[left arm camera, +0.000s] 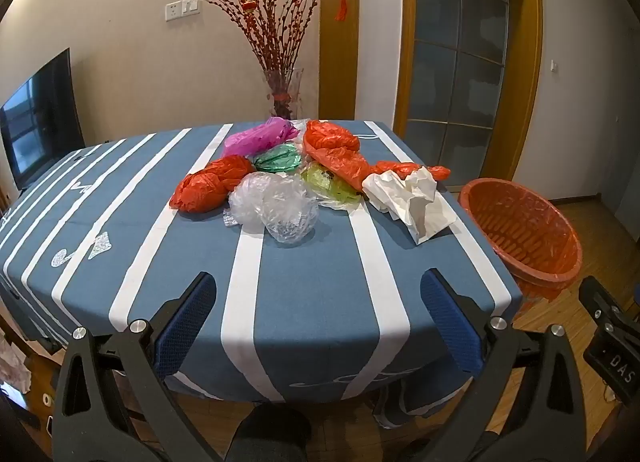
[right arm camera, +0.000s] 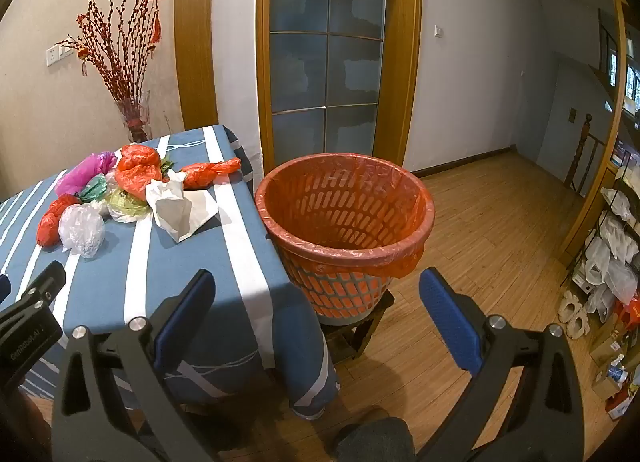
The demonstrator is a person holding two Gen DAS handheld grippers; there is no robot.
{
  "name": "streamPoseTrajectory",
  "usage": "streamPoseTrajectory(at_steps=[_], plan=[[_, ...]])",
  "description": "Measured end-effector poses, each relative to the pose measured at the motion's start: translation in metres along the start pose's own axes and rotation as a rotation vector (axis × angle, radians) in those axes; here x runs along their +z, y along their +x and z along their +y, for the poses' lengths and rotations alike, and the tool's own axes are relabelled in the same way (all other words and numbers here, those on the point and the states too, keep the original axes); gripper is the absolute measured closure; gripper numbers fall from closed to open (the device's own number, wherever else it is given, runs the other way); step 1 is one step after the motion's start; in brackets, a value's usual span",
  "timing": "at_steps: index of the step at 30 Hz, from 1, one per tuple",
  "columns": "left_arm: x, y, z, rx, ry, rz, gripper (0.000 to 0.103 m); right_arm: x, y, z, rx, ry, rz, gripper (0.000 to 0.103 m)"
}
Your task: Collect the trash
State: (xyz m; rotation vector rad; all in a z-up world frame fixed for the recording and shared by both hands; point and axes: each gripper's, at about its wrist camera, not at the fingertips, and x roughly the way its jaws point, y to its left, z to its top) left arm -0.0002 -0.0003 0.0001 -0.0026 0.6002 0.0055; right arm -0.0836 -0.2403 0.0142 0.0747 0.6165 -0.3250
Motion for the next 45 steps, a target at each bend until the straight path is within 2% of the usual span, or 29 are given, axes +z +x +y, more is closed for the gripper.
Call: streamPoseTrajectory(at_steps=[45], plan=[[-0.0001,0.0018,-0.0024,-0.002,-0.002,0.003,0.002,-0.0001,-0.0003,-0.0016,0.003,0.006,-0.002,0.004]])
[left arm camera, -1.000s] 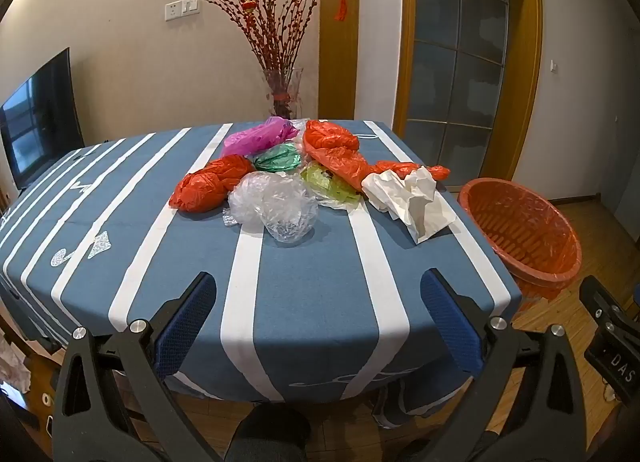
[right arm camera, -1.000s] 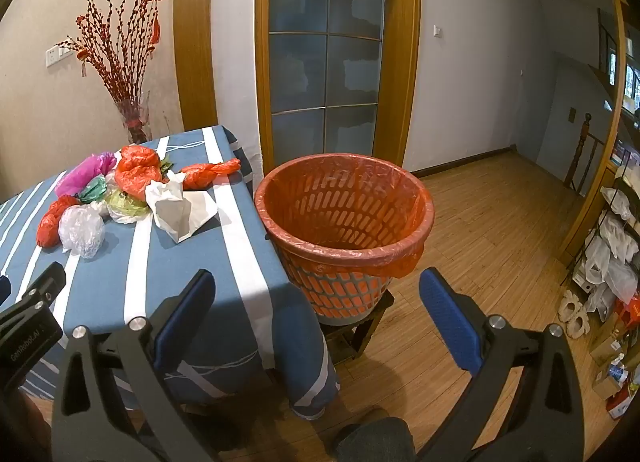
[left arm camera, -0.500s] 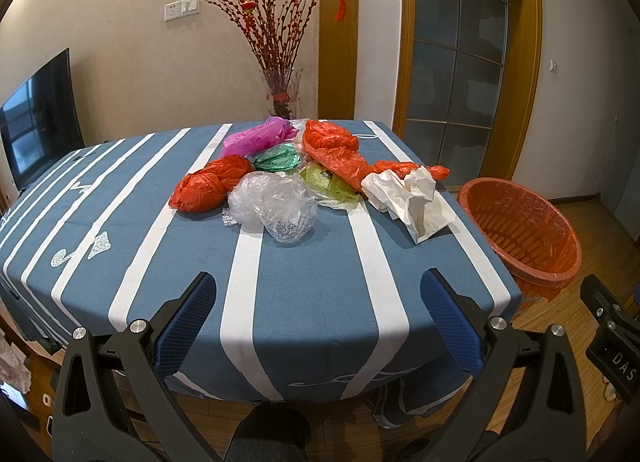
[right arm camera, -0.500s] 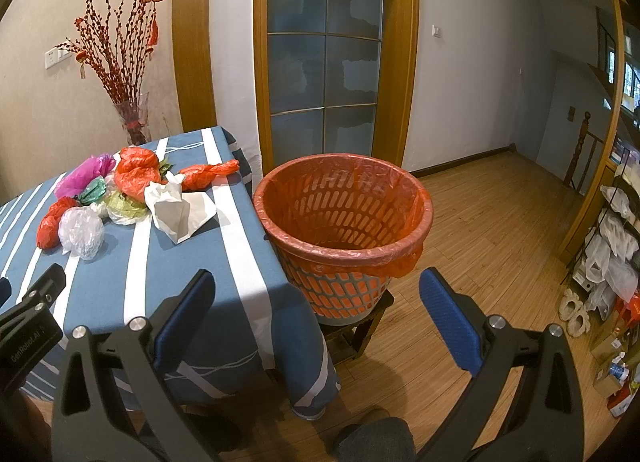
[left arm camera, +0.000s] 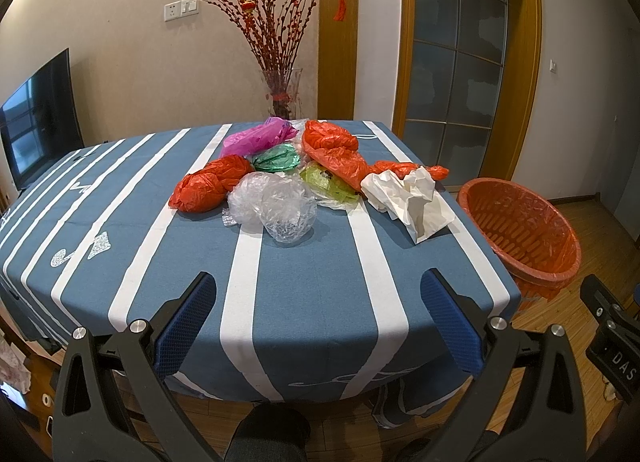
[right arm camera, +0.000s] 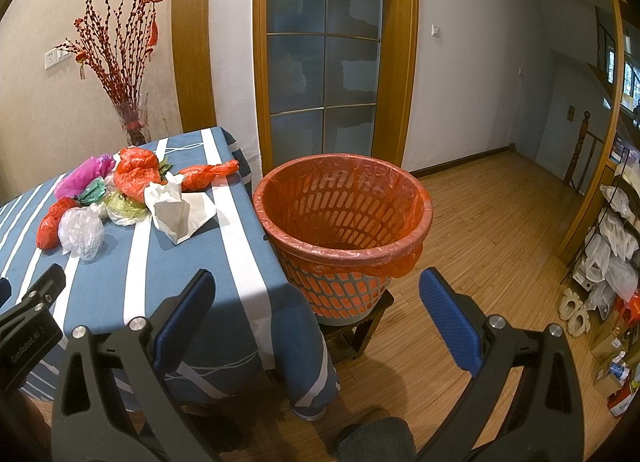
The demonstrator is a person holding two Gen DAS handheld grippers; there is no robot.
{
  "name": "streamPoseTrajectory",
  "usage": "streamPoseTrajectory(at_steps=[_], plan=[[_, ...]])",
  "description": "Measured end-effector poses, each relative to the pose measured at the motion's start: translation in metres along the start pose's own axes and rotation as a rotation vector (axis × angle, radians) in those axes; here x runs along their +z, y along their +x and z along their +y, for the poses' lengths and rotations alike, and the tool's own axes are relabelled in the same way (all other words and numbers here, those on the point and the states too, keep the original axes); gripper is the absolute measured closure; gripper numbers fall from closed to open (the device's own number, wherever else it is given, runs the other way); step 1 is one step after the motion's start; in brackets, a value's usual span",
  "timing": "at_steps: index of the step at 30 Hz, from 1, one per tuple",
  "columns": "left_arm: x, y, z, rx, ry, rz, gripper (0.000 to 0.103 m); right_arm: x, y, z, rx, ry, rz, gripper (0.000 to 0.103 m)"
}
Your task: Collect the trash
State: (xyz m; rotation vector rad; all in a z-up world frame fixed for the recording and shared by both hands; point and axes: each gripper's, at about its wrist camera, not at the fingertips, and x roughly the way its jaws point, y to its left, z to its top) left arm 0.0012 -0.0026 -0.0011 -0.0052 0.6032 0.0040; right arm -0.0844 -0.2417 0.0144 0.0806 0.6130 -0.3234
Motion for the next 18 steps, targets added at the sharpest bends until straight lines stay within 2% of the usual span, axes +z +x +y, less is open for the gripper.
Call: streamPoseTrajectory(at_steps=[18], plan=[[-0.0002,0.0013,-0.0038,0.0,0.0,0.002,0.002,-0.0005,0.0002,0.0,0.001,0.001,-0.001,0.004]])
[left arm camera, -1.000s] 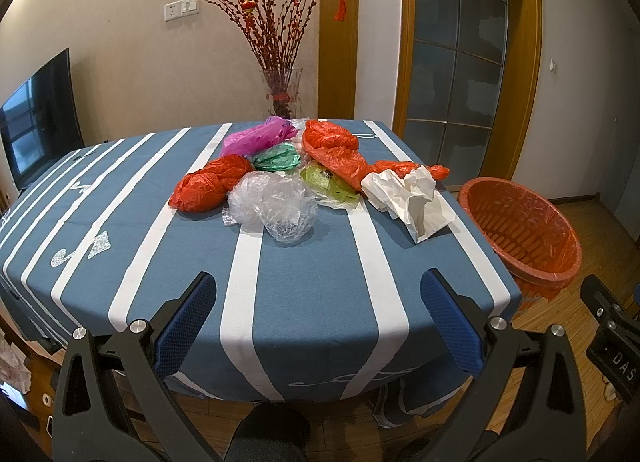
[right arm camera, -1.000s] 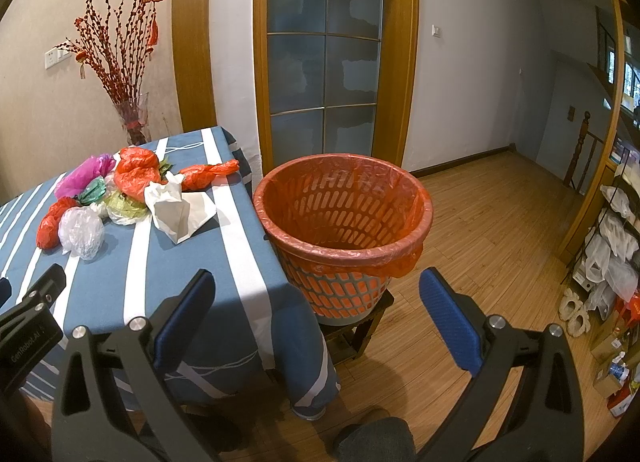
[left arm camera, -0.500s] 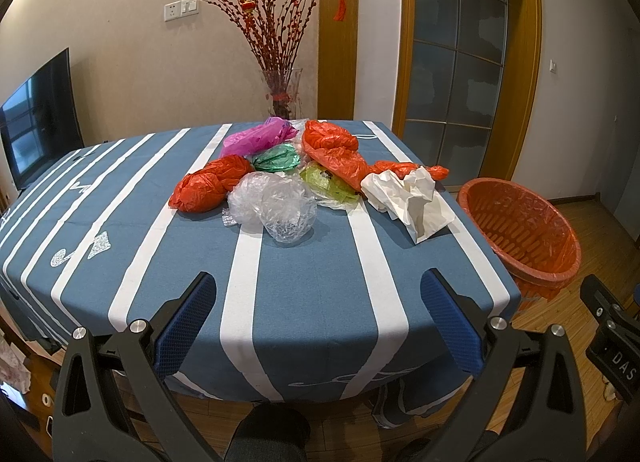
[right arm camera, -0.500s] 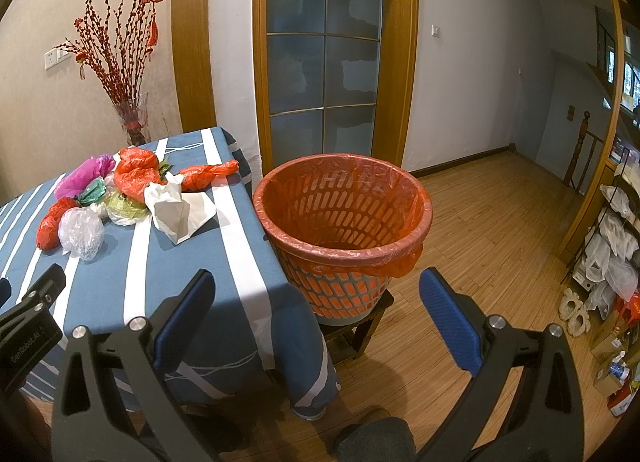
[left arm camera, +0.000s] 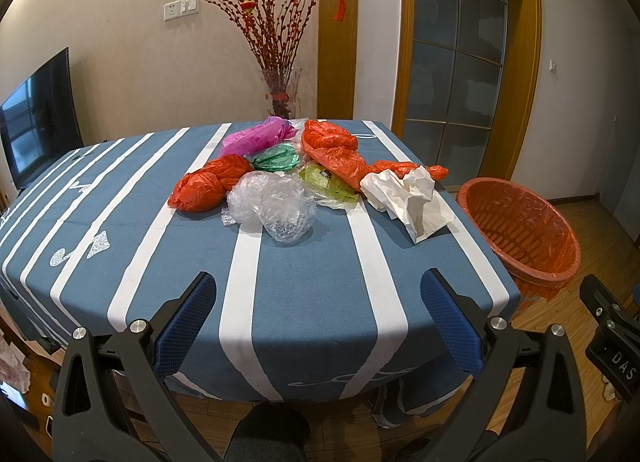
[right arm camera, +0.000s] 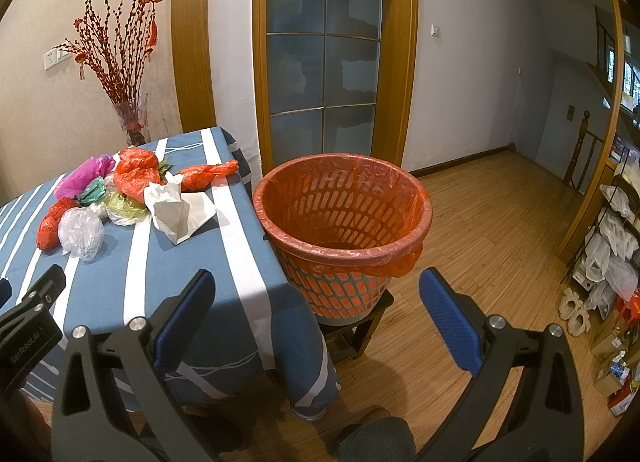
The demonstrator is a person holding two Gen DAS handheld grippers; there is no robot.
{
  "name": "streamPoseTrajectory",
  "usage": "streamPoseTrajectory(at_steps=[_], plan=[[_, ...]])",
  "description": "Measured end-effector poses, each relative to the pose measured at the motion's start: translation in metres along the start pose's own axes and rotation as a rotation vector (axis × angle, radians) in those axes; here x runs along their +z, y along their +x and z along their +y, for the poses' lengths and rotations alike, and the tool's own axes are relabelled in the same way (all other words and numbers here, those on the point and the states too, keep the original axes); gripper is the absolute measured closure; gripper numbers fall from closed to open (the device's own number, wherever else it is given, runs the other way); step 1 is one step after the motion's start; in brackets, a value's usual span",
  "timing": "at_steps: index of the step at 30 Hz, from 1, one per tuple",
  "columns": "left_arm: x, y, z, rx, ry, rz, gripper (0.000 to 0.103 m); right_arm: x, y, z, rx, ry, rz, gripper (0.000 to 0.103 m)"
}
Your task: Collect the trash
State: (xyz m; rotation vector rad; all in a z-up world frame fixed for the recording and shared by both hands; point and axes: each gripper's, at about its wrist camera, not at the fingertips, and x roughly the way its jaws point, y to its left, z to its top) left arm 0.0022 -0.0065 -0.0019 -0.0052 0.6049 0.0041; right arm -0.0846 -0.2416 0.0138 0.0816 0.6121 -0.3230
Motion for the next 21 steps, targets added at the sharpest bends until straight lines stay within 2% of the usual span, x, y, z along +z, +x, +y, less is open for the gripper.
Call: streamPoseTrajectory(at_steps=[21], plan=[[-0.001,0.0015,-0.0024,-0.002,0.001,0.001,0.002,0.0002,0.0005,-0.0007,0.0,0.001,0.0,0.004]])
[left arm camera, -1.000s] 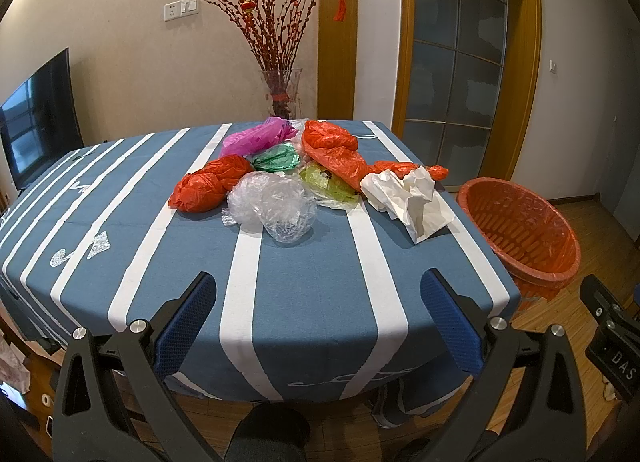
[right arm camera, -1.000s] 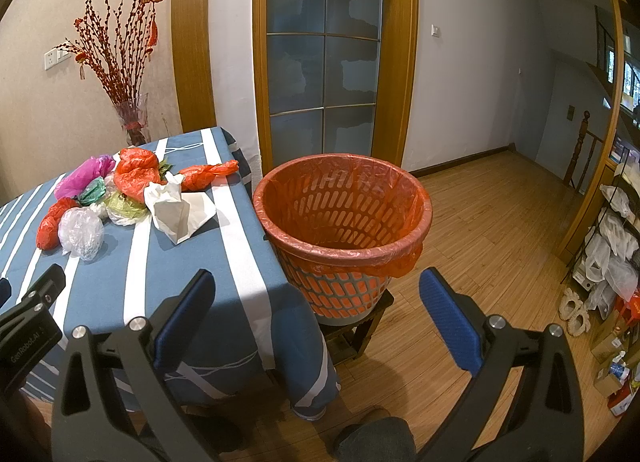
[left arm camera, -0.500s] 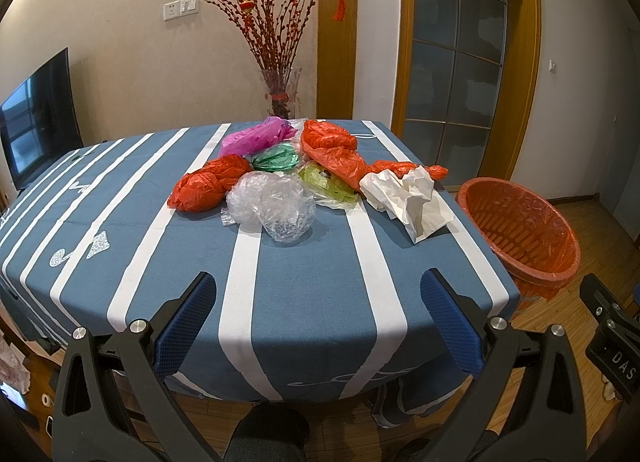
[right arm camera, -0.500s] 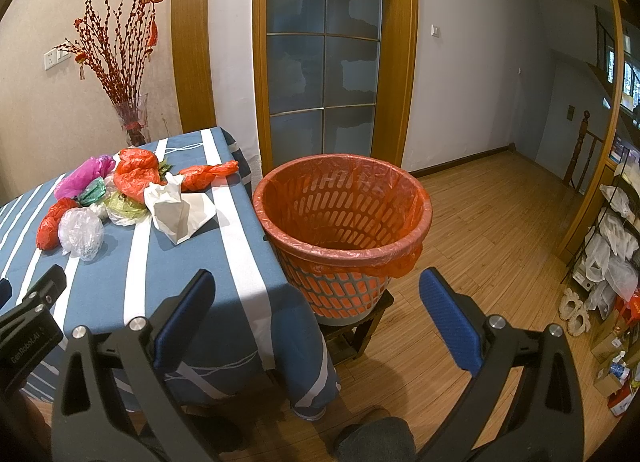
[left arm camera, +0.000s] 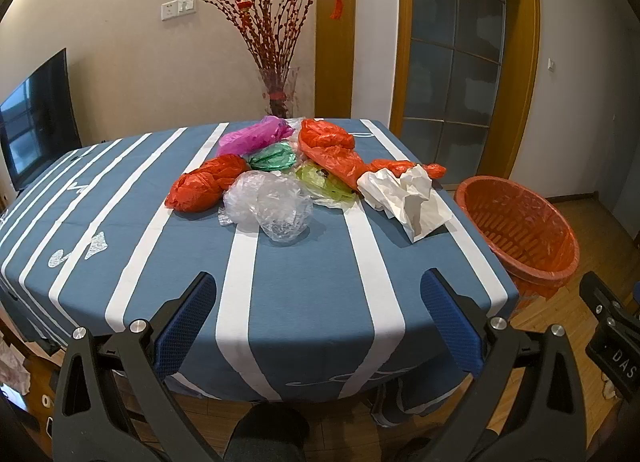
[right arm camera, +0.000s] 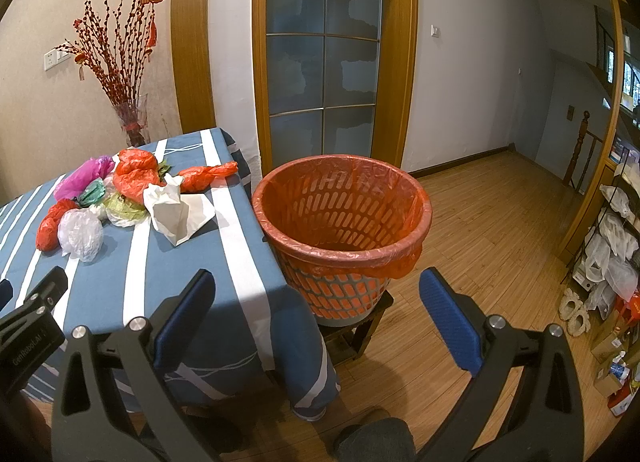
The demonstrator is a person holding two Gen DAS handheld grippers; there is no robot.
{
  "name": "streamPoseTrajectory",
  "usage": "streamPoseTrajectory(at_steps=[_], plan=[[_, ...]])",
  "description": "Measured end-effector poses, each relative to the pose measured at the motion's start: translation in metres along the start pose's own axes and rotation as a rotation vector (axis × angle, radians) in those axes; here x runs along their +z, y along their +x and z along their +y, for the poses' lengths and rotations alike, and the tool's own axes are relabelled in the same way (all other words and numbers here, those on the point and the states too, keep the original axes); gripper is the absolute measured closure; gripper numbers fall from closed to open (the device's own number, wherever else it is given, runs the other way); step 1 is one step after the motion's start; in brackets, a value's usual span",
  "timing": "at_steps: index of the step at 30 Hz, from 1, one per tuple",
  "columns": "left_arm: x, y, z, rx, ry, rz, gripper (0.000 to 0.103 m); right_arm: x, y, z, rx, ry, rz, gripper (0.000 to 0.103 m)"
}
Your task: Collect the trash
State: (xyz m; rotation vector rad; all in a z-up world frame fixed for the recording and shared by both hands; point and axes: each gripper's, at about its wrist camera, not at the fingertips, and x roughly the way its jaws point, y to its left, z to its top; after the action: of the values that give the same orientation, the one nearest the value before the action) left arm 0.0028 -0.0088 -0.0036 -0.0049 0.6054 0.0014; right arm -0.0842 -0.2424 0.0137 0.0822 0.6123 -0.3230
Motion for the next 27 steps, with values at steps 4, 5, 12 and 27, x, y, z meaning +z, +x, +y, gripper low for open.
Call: streamPoseTrajectory(at_steps=[4,5,12,27], plan=[[0.0,0.0,-0.001,0.0,0.0,0.001,0.002,0.0,0.0,0.0,0.0,0.0,0.0,0.004],[0.0,0.0,-0.001,0.0,0.0,0.001,0.002,0.0,0.001,0.0,0.0,0.0,0.0,0.004],[-0.005,0.004,-0.003,-0.001,-0.003,0.006,0.002,-0.001,0.003,0.001,0.002,0.001,0.001,0.004],[0.005,0.031,0.042,0.027,-0.096,0.055,0.002,0.025,0.05,0.041,0.247,-0.002,0.051,0.004]])
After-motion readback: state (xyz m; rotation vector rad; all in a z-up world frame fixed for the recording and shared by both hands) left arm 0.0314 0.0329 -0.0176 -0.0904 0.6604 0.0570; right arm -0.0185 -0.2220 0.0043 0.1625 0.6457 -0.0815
